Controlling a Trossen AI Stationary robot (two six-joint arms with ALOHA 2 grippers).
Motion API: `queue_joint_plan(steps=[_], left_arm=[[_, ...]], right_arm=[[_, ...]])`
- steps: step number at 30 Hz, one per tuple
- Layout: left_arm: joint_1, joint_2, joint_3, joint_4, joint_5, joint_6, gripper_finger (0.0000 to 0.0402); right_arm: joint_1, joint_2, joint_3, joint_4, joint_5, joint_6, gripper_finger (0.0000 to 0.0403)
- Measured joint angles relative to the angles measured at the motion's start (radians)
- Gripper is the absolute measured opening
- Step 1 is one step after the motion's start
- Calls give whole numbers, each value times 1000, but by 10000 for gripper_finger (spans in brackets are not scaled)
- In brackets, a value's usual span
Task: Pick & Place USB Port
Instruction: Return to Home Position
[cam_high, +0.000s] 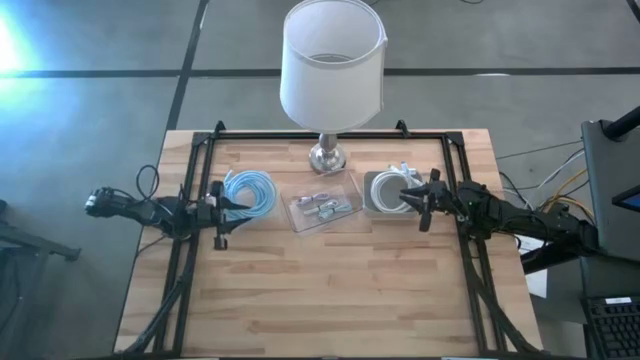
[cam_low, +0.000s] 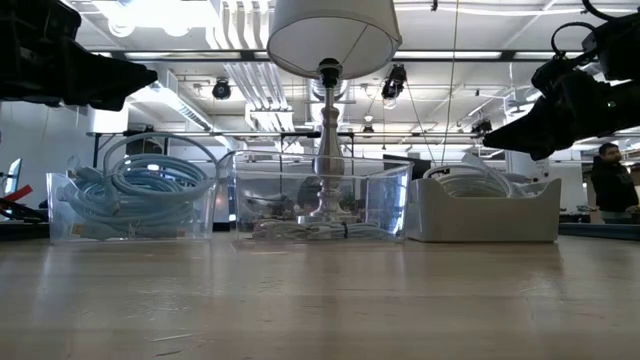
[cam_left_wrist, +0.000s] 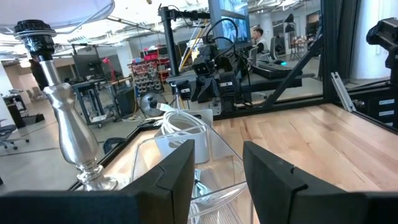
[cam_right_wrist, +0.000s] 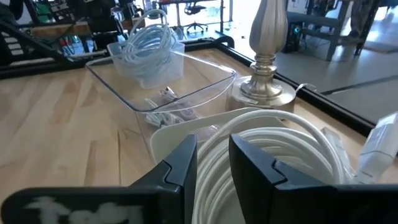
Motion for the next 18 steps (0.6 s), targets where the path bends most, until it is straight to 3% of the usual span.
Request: queue_joint_plan(steps=[18], left_arm=[[0,0,0,0,0,0,140]], right_arm=[[0,0,0,0,-1,-41,71]])
